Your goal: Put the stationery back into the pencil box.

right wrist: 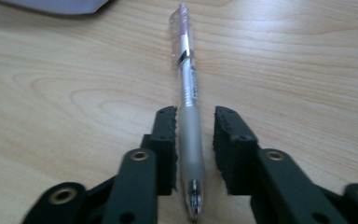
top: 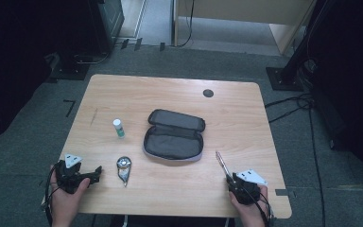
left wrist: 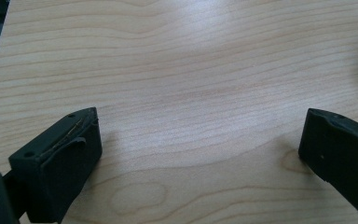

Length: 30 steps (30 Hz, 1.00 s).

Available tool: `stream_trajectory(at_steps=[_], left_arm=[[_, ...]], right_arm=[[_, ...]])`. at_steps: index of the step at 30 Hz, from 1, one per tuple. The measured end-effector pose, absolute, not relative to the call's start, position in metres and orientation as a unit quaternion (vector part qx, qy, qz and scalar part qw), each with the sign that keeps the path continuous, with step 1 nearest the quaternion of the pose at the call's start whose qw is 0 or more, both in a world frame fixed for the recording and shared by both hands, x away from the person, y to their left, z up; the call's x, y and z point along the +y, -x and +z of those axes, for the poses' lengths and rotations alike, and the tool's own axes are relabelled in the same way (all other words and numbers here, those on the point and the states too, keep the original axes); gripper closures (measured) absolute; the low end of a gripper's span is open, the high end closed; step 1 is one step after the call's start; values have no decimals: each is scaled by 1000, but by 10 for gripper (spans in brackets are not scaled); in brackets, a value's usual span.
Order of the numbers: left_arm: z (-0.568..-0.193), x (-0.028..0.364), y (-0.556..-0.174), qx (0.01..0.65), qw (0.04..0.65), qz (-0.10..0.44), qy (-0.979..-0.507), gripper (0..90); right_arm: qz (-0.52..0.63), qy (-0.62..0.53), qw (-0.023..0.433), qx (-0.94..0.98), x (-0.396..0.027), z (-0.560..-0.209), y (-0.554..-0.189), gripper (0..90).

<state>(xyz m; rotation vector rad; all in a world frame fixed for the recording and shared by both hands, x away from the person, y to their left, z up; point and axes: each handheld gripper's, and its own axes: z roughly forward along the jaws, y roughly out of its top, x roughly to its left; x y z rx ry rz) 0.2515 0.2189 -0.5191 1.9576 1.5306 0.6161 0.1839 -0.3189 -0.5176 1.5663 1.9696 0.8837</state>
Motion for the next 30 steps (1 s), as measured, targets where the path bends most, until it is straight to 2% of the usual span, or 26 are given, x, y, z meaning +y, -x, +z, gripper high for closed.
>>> stream_trajectory(at_steps=[1,2,3,5,12,16,30], left_arm=[[-519,219,-251,573,287,231,-733,0],[-519,219,-251,573,287,231,-732,0],[-519,219,-251,573,287,231,-732,0],[-519,219,-251,573,287,231,-732,0],[-519,219,-252,573,287,231,-732,0],[-519,219,-252,573,287,231,-732,0],[-519,219,-252,573,287,230,-733,0]], right_arm=[[325,-569,236,718,-320,-518,-183,694],[326,-569,235,718,-320,-518,-183,718],[324,-569,236,718,-321,-518,-183,782],[325,-572,232,717,-323,-517,-184,809],[327,-560,219,729,-324,-515,-186,814],[330,-551,227,732,-322,-508,-186,815],[360,-523,243,733,-315,-468,-201,815]])
